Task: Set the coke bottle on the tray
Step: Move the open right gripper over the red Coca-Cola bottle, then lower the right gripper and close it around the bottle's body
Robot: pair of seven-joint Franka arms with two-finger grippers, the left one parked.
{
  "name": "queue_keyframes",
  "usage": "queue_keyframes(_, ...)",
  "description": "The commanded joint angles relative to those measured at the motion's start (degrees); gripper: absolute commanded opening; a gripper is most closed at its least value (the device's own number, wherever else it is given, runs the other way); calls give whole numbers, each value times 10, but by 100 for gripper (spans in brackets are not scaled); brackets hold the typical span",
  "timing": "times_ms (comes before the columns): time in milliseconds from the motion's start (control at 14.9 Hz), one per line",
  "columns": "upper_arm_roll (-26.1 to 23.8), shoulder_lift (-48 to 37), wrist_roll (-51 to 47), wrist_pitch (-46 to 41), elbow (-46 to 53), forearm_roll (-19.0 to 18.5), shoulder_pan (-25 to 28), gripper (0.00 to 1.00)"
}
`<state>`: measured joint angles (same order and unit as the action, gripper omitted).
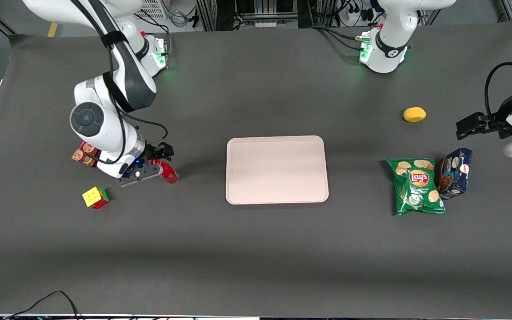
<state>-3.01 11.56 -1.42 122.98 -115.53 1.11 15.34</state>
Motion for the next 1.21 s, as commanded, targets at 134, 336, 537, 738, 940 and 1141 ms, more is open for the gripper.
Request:
queue_keyframes(134, 3, 11, 26, 37, -25, 7, 3, 100)
queue_keyframes(336, 4, 12, 45, 73, -48, 7, 0, 100)
queue_keyframes(537, 4, 14, 48, 74, -51, 5, -1, 100)
queue_keyframes(738, 5, 17, 50, 74, -51, 4, -2, 100)
queue_keyframes(940, 5, 24, 50, 82, -51, 3, -3, 96)
queue_keyframes(1141, 5, 25, 50, 82, -50, 4, -3, 71)
